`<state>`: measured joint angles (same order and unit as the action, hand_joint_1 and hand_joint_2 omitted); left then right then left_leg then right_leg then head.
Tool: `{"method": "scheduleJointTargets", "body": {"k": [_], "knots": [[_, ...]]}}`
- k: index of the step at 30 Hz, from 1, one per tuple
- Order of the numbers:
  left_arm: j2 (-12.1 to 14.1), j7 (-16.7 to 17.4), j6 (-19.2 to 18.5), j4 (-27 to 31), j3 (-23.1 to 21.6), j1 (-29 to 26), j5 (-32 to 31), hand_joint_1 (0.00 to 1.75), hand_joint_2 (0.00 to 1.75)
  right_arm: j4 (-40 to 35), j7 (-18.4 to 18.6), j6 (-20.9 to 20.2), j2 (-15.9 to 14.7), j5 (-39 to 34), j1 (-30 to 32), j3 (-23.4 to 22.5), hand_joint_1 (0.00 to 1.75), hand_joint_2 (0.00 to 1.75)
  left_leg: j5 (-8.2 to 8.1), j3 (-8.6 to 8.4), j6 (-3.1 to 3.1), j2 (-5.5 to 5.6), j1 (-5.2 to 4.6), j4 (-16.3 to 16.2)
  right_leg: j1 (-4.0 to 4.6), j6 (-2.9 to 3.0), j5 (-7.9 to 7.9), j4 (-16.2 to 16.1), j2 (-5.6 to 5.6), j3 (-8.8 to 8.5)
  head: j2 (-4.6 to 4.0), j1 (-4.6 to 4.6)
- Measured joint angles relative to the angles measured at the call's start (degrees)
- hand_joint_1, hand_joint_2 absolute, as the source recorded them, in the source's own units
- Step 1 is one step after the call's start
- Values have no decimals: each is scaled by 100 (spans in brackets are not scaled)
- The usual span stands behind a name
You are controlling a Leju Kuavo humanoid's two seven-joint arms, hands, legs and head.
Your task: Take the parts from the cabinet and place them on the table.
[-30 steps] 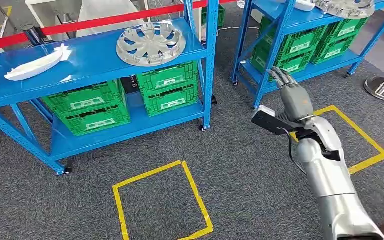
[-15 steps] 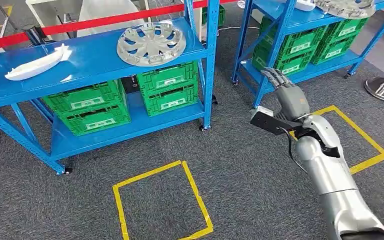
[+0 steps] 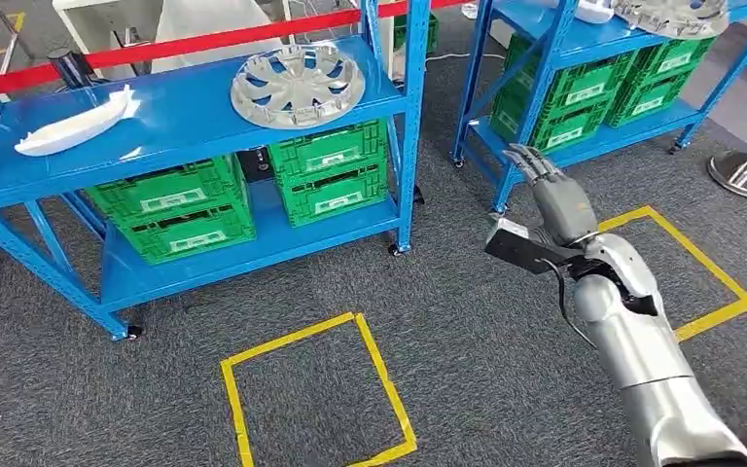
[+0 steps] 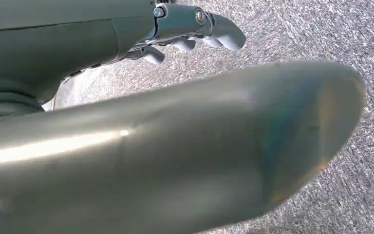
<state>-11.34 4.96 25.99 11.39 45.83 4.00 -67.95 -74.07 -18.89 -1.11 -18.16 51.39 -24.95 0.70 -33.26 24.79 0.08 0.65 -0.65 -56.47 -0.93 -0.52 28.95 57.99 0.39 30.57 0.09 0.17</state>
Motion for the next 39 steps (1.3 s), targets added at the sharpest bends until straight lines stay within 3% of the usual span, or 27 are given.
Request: {"method": "scheduleJointTargets", "body": {"k": [2, 3, 4, 6, 7, 8, 9, 11, 12, 13, 14, 16, 18, 19, 22, 23, 24, 25, 27, 28, 31, 33, 34, 35, 37, 38, 39], "knots": [[-11, 0, 0, 0, 0, 11, 0, 0, 0, -9, 0, 2, -26, -13, -7, 0, 0, 0, 82, -20, 82, -1, 43, 125, 45, -73, -44, -93, 4, -32, 0, 4], [-20, 0, 0, 0, 0, 7, 0, 0, 0, -9, -2, 4, -44, -24, 2, 0, 0, 0, 149, -116, 94, -19, 86, 217, 18, -76, -8, 2, -7, 26, 0, 4], [-22, 2, -2, 0, 0, 9, 2, 0, 0, -2, -7, 2, -52, -37, -21, 2, 0, 0, 169, -119, 114, -14, 96, 265, 22, -95, 112, 286, -9, 204, 0, 44], [-33, 2, -7, -2, 2, 3, 4, 0, 0, 28, -13, -2, -52, -42, -25, 7, 0, 0, 169, -117, 124, -26, 104, 264, -4, -141, 405, 1248, -13, 784, 0, 46], [-37, 2, -7, -2, 2, 1, 13, 0, 0, 48, -15, -7, -52, -44, 3, 7, 0, 0, 148, -128, 132, -27, 106, 264, -21, -162, 433, 1613, -14, 1047, 0, 46], [-44, 2, -7, -2, 2, 1, 15, 0, 0, 61, -28, -7, -52, -44, 26, 9, 0, 0, 125, -150, 122, -23, 113, 259, -36, -174, 345, 1708, -14, 1194, 0, 48], [-50, 2, -7, -2, 4, -1, 17, 0, 0, 77, -50, -7, -52, -46, 32, 15, 0, 0, 84, -189, 103, -14, 125, 257, -55, -191, 104, 1535, -15, 1202, 0, 46], [-68, 18, -4, -2, 4, 2, 20, 0, 0, 94, -103, 0, -61, -46, 18, 20, 0, 0, -52, -323, 35, 6, 172, 218, -102, -238, -650, 543, -28, 860, 0, 44], [-68, 20, -4, -2, 7, -4, 20, 0, 0, 116, -107, 2, -63, -42, 24, 22, 0, 0, -139, -305, -31, 4, 171, 200, -103, -265, -686, 284, -34, 724, 0, 46], [-61, 37, 0, -2, 20, 20, 24, 0, 0, 188, -120, 4, -61, -41, -36, 28, 0, 0, -190, -303, -90, 15, 146, 154, -36, -240, -580, 232, -17, 678, 0, 77], [-68, 37, 2, -2, 33, 22, 26, 0, 0, 197, -103, -4, -66, -31, -49, 33, 0, 0, -208, -260, -113, 18, 143, 145, -66, -107, -395, 111, -24, 614, 0, 81], [-87, 42, 18, -2, 44, 29, 35, 0, 0, 238, -136, 2, -70, -35, -43, 37, 0, 0, -239, -290, -158, 5, 152, 201, -21, -1, -337, 179, -9, 666, 0, 50], [-85, 42, 28, 7, 44, 39, 33, 0, 0, 251, -144, 6, -85, -33, -94, 37, 0, 0, -336, -340, -206, -11, 168, 120, -50, 80, -271, 157, -10, 564, 0, 46], [-87, 39, 33, 7, 46, 49, 31, 0, 0, 269, -166, 9, -101, -33, -140, 37, 0, 0, -447, -143, -224, -33, 165, -241, -53, 110, -235, 153, -21, 521, 0, 15], [-87, 39, 33, 0, 46, 59, 13, 0, 0, 336, -194, 9, -101, -24, -150, 37, 0, 0, -832, 886, -235, -37, 158, -1721, -24, 141, -136, 151, -29, 433, 0, 9], [-87, 41, 33, -2, 46, 45, 4, 0, 0, 352, -199, 9, -103, -24, -127, 39, 0, 0, -768, 1130, -221, -37, 155, -1943, -11, 146, -102, 151, -26, 386, 0, 11], [-87, 50, 31, -4, 48, 18, 0, 0, 0, 363, -199, 9, -107, -24, -108, 37, 0, 0, -496, 1253, -187, -36, 146, -1871, -3, 147, -54, 151, -17, 318, 0, 11], [-87, 52, 31, -9, 48, 7, -4, 0, 0, 376, -199, 9, -111, -26, -102, 37, 0, 0, -136, 1240, -150, -36, 130, -1567, 5, 144, -7, 151, -5, 242, 0, 11], [-85, 52, 26, -9, 48, 4, -20, 0, 0, 378, -214, 9, -122, -42, -99, 37, 0, 0, 704, 1079, -12, -35, 65, -568, 13, 129, 96, 146, -1, 92, 0, 7], [-74, 52, 9, -15, 50, -2, -20, 0, 0, 398, -216, 9, -122, -48, -94, 37, 0, 0, 641, 1016, 21, -35, 25, -561, 42, 97, 126, 131, -2, 63, 0, 18], [-85, 50, 9, -20, 50, 23, -33, 0, 0, 417, -240, 9, -162, -37, -68, 39, 0, 0, 545, 953, 28, -26, 11, -348, 25, 6, 111, 98, -1, 112, 0, 11], [-94, 57, 9, -15, 57, 8, -37, 0, 0, 411, -269, 13, -217, -28, -82, 39, 0, 0, 575, 848, 83, -22, 74, -198, 4, -70, 168, 90, -17, 81, 0, 13], [-94, 50, 9, -15, 61, 10, -39, 0, 0, 411, -297, 13, -236, -9, -99, 39, 0, 0, 571, 803, 118, -22, 75, -161, 8, -92, 240, 290, -19, 162, 0, 20], [-94, 50, 9, -15, 63, 21, -39, 0, 0, 413, -297, 13, -249, 9, -114, 39, 0, 0, 567, 789, 134, -25, 75, -154, 10, -112, 383, 639, -18, 357, 0, 24], [-101, 44, 9, -15, 70, 35, -39, 0, 0, 428, -308, 13, -271, 24, -81, 42, 0, 0, 529, 762, 169, -26, 73, -162, -1, -159, 680, 1586, -18, 934, 0, 24], [-101, 42, 9, -15, 74, 32, -39, 0, 0, 433, -306, 13, -271, 31, -55, 44, 0, 0, 506, 746, 168, -25, 74, -171, -5, -171, 668, 1820, -19, 1122, 0, 26], [-101, 42, 9, -15, 79, 28, -39, 0, 0, 433, -306, 13, -275, 37, -42, 44, 0, 0, 478, 719, 161, -23, 76, -184, -13, -182, 501, 1773, -20, 1177, 0, 26]]}}
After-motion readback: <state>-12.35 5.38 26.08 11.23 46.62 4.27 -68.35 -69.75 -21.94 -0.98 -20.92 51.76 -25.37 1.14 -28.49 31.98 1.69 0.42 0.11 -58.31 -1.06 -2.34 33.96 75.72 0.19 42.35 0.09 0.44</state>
